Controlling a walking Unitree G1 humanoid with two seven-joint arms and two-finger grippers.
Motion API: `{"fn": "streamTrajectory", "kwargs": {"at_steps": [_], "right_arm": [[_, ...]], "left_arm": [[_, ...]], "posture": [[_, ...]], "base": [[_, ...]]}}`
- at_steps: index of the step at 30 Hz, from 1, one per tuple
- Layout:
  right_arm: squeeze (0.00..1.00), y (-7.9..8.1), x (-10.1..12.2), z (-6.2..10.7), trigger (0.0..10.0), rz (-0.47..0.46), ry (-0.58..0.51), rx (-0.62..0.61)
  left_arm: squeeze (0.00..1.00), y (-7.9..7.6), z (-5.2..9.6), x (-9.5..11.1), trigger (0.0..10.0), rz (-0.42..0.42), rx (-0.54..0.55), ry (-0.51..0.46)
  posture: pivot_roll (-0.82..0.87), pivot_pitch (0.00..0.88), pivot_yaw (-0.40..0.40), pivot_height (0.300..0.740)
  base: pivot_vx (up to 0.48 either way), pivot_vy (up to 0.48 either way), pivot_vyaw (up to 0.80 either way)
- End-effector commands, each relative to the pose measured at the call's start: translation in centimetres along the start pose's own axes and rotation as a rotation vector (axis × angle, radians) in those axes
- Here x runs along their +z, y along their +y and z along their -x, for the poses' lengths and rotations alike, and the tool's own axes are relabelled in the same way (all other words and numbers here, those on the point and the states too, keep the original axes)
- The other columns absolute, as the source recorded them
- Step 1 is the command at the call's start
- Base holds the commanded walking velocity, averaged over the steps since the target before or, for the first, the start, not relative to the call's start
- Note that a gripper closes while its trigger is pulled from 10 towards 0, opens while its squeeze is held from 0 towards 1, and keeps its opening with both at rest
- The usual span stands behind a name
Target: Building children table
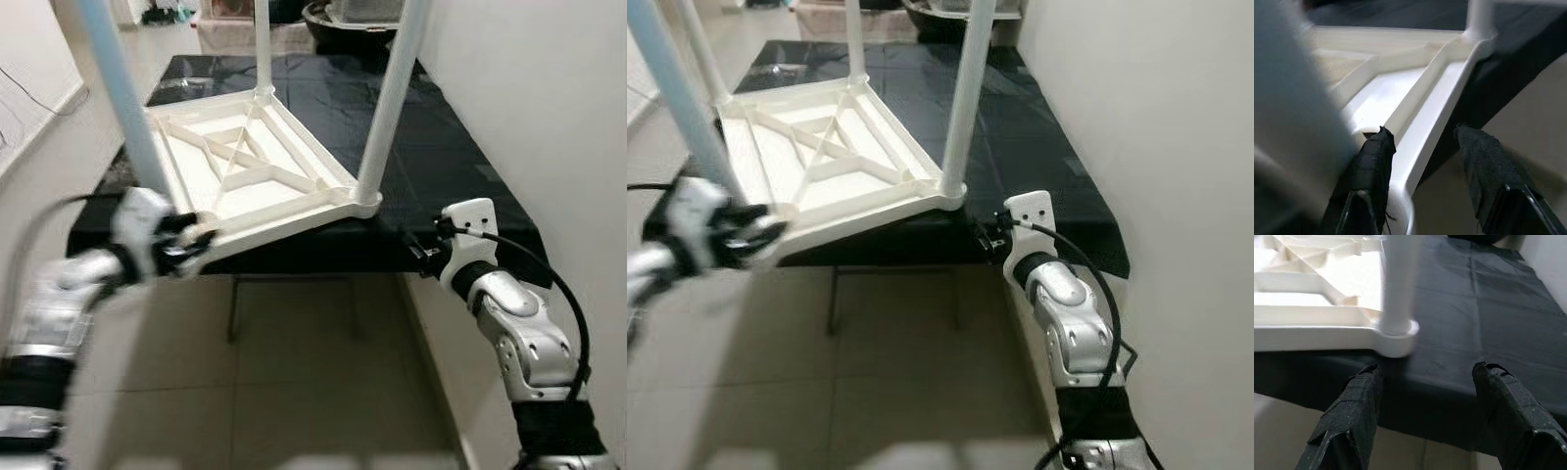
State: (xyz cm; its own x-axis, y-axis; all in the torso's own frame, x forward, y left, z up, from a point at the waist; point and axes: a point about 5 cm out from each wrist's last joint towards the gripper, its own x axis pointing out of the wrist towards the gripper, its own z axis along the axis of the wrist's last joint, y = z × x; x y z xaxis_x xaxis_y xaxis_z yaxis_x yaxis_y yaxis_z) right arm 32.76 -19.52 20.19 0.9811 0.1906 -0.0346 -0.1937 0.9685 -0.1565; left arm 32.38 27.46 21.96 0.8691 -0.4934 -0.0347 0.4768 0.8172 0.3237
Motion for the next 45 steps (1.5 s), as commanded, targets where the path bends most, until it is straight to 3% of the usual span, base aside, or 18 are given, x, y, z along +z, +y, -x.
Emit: {"fn": "streamTrajectory", "kwargs": {"at_steps": [1, 3, 10, 12, 13, 15, 16, 18, 19, 20, 22, 24, 25, 26, 30, 33, 37, 45], "right_arm": [[0.00, -0.1, 0.1, -0.1, 10.0, -0.005, 0.011, 0.000], [0.00, -0.2, 0.4, -0.1, 10.0, -0.004, 0.000, -0.004], [0.00, 0.0, 0.6, 0.0, 10.0, -0.011, -0.004, 0.000], [0.00, 0.8, 0.5, 0.1, 10.0, -0.028, -0.008, 0.025], [0.00, 0.8, 0.5, 0.1, 10.0, -0.028, -0.008, 0.025], [0.00, 2.1, 0.1, 0.3, 10.0, -0.048, -0.016, 0.083], [0.00, 2.1, 0.1, 0.3, 10.0, -0.048, -0.016, 0.083], [0.00, 3.1, -0.3, 0.5, 10.0, -0.062, -0.021, 0.128], [0.00, 3.1, -0.3, 0.5, 10.0, -0.062, -0.021, 0.128], [0.00, 3.6, -0.6, 0.6, 10.0, -0.072, -0.022, 0.152], [0.00, 3.6, -0.6, 0.6, 10.0, -0.072, -0.022, 0.152], [0.00, 5.2, -1.4, 0.9, 10.0, -0.107, -0.017, 0.190], [0.00, 5.2, -1.4, 0.9, 10.0, -0.107, -0.017, 0.190], [0.00, 5.8, -1.8, 1.0, 10.0, -0.125, -0.010, 0.200], [0.00, 7.0, -2.6, 1.4, 10.0, -0.151, 0.000, 0.199], [0.00, 7.5, -2.7, 1.6, 10.0, -0.151, -0.003, 0.199], [0.00, 8.2, -3.3, 2.1, 10.0, -0.169, 0.003, 0.168], [0.00, 8.0, -3.8, 2.0, 10.0, -0.173, 0.014, 0.106]], "left_arm": [[0.00, 2.2, 1.8, -0.6, 10.0, 0.002, 0.075, 0.048], [0.00, 3.9, 2.9, -0.8, 10.0, -0.030, 0.147, 0.082], [0.00, 4.0, 2.5, -1.0, 10.0, -0.057, 0.224, 0.071], [0.00, 1.4, 0.4, -1.5, 10.0, -0.061, 0.230, 0.030], [0.00, 1.4, 0.4, -1.5, 10.0, -0.061, 0.230, 0.030], [0.00, -3.8, -2.5, -1.4, 10.0, -0.009, 0.183, -0.058], [0.00, -3.8, -2.5, -1.4, 10.0, -0.009, 0.183, -0.058], [0.00, -7.8, -3.8, -0.7, 10.0, 0.034, 0.135, -0.117], [0.00, -7.8, -3.8, -0.7, 10.0, 0.034, 0.135, -0.117], [0.00, -9.8, -4.2, -0.3, 10.0, 0.063, 0.108, -0.141], [0.00, -9.8, -4.2, -0.3, 10.0, 0.063, 0.108, -0.141], [0.00, -14.7, -4.3, 0.3, 10.0, 0.132, 0.056, -0.173], [0.00, -14.7, -4.3, 0.3, 10.0, 0.132, 0.056, -0.173], [0.00, -16.4, -4.1, 0.5, 10.0, 0.153, 0.041, -0.183], [0.00, -18.2, -2.9, -0.1, 10.0, 0.201, 0.098, -0.143], [0.00, -18.7, -2.2, -0.4, 10.0, 0.214, 0.123, -0.120], [0.00, -20.1, -0.4, -1.3, 10.0, 0.300, 0.221, -0.026], [0.00, -20.3, -0.5, -1.9, 10.0, 0.322, 0.275, 0.018]], "posture": [[-0.01, 0.161, -0.075, 0.740], [-0.01, 0.157, -0.077, 0.740], [-0.02, 0.150, -0.071, 0.740], [-0.02, 0.143, -0.068, 0.740], [-0.02, 0.143, -0.068, 0.740], [-0.02, 0.139, -0.059, 0.740], [-0.02, 0.139, -0.059, 0.740], [-0.02, 0.136, -0.057, 0.740], [-0.02, 0.136, -0.057, 0.740], [-0.01, 0.135, -0.054, 0.740], [-0.01, 0.135, -0.054, 0.740], [0.01, 0.130, -0.051, 0.740], [0.01, 0.130, -0.051, 0.740], [0.01, 0.129, -0.051, 0.740], [0.02, 0.123, -0.040, 0.740], [0.02, 0.123, -0.040, 0.740], [0.04, 0.107, -0.038, 0.740], [0.03, 0.094, -0.040, 0.740]], "base": [[0.000, 0.000, 0.00], [0.000, 0.000, 0.00], [0.000, 0.000, 0.00], [0.000, 0.000, 0.00], [0.000, 0.000, 0.00], [0.000, 0.000, 0.00], [0.000, 0.000, 0.00], [0.000, 0.000, 0.00], [0.000, 0.000, 0.00], [0.000, 0.000, 0.00], [0.000, 0.000, 0.00], [0.000, 0.000, 0.00], [0.000, 0.000, 0.00], [0.000, 0.000, 0.00], [0.000, 0.000, 0.15], [0.000, 0.000, 0.74], [0.000, 0.000, 0.79], [0.000, 0.000, 0.27]]}}
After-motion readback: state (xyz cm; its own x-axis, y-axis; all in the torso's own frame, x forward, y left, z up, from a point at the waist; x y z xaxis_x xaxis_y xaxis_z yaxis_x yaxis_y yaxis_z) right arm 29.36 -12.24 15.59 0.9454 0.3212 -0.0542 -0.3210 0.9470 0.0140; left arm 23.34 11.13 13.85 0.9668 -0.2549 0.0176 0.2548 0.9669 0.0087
